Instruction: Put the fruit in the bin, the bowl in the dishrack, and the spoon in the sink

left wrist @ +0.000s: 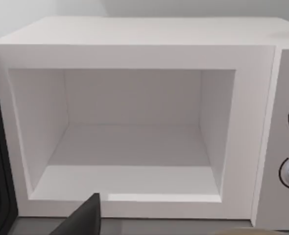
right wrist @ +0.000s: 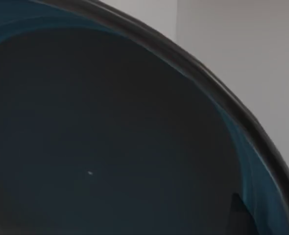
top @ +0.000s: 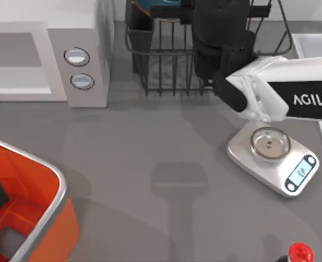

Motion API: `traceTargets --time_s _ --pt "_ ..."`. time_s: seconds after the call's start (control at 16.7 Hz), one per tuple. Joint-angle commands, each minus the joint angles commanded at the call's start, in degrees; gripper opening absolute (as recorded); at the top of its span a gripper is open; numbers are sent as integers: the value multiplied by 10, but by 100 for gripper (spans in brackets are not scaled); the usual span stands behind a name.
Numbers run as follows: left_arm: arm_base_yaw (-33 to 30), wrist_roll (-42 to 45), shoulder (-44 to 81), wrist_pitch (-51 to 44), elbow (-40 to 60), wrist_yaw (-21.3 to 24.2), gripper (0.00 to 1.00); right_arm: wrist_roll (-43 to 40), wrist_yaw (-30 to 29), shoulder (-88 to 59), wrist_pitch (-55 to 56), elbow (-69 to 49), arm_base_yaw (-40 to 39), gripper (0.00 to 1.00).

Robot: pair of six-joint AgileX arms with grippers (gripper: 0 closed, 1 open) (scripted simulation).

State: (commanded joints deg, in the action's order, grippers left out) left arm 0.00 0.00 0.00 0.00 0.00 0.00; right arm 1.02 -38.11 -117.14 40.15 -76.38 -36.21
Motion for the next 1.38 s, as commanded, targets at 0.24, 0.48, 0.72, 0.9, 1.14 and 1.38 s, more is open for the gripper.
traceTargets --time_s 0.24,0.48,0.72,0.9,1.14,1.38 --pt "0 0 0 0 0 0 100 0 0 0 0 0 0 30" --pt "0 0 0 0 0 0 100 0 0 0 0 0 0 60" --pt "0 0 0 0 0 0 100 0 0 0 0 0 0 90" --pt "0 0 0 0 0 0 100 0 0 0 0 0 0 100" --pt "0 0 0 0 0 0 100 0 0 0 0 0 0 100" --pt "0 0 0 0 0 0 100 0 0 0 0 0 -1 100"
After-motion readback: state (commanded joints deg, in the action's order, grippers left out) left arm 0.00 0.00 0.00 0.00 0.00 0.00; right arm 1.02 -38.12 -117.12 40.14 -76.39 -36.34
